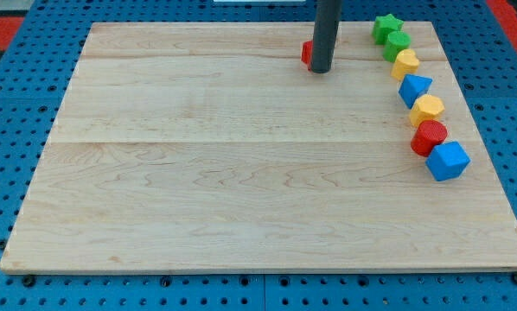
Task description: Put the red star at the top center
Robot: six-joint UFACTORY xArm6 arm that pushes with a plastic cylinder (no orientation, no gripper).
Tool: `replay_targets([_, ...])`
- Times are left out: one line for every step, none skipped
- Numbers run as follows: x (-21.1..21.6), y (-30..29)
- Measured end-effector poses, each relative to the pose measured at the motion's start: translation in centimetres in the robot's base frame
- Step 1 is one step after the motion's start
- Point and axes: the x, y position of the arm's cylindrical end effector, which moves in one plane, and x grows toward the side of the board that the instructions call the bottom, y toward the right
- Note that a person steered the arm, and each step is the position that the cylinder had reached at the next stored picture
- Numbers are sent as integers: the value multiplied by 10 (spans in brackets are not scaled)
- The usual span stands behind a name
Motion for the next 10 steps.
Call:
replay_targets([-24,0])
replay_targets([-24,3])
replay_targets([-23,32])
replay_targets([-27,34])
replay_targets([-49,34])
replay_targets([-53,34])
replay_targets([-55,33])
replay_targets([-64,18])
replay_targets([-67,-1])
replay_targets([-67,-5])
